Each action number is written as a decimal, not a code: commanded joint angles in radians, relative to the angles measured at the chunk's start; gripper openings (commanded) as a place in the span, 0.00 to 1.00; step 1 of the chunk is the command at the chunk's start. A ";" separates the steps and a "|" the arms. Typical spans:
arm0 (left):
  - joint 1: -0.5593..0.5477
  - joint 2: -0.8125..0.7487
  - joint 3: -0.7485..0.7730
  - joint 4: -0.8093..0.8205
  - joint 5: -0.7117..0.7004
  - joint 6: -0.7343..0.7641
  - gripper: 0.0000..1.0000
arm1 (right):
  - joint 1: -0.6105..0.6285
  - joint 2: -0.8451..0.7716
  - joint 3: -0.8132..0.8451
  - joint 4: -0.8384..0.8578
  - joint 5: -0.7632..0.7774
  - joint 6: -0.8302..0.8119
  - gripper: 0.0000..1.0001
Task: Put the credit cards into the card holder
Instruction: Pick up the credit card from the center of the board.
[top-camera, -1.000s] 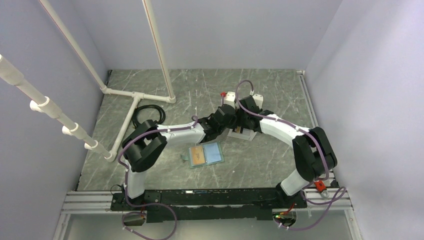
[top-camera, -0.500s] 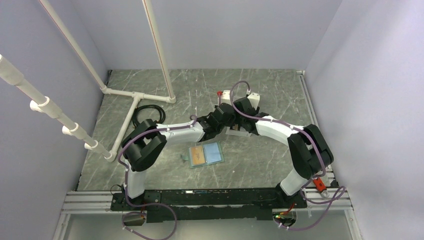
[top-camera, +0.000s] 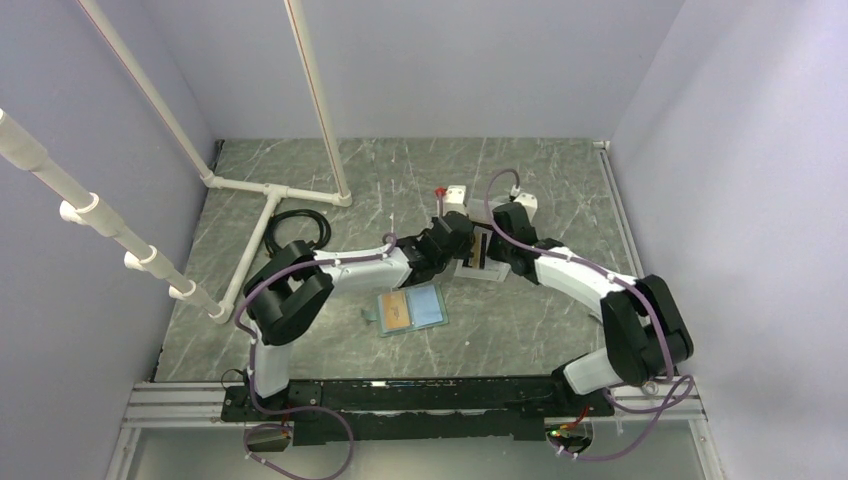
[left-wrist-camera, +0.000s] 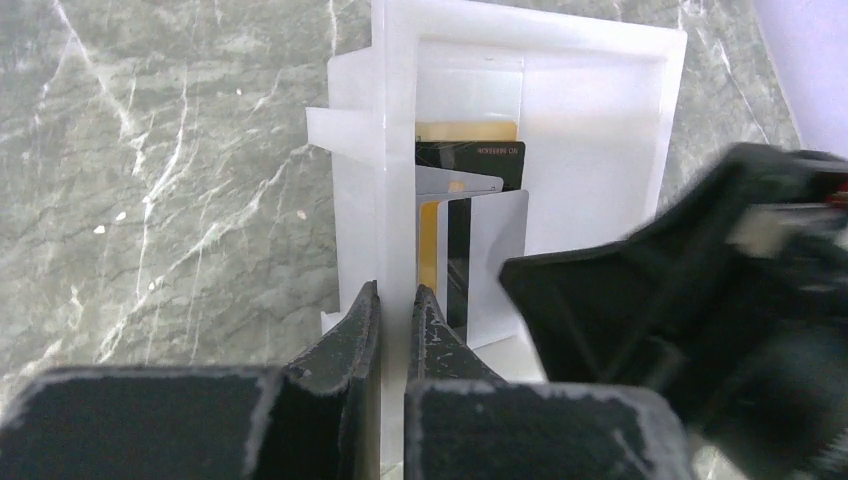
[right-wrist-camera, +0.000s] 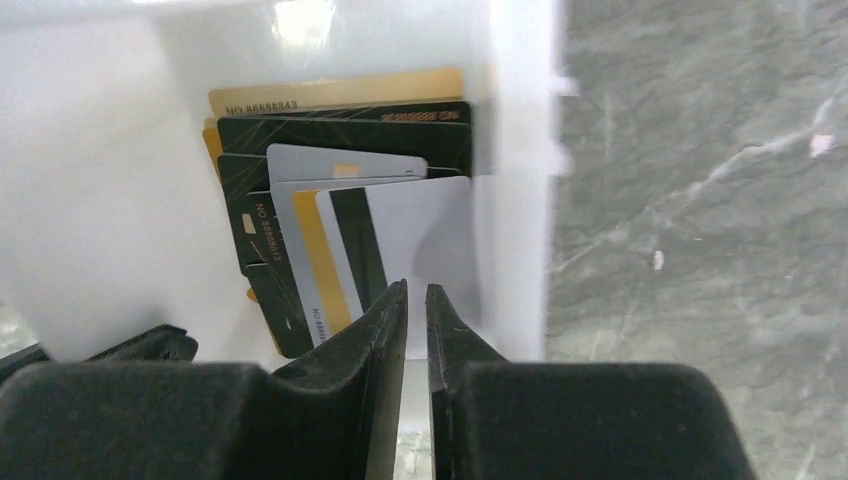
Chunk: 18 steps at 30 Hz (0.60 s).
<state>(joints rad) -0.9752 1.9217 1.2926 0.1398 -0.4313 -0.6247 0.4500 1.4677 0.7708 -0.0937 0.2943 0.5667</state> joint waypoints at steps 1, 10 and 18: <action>0.026 -0.044 0.059 -0.084 0.008 -0.120 0.00 | -0.030 -0.099 0.006 -0.013 -0.094 -0.070 0.15; 0.060 0.056 0.195 -0.386 0.085 -0.487 0.00 | -0.107 -0.111 0.088 -0.172 -0.335 -0.128 0.38; 0.118 0.064 0.021 -0.036 0.330 -0.516 0.00 | -0.169 -0.123 0.109 -0.244 -0.462 -0.151 0.39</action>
<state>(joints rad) -0.8936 2.0090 1.4528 -0.1833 -0.2756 -1.0935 0.3096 1.3746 0.8314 -0.2909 -0.0654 0.4438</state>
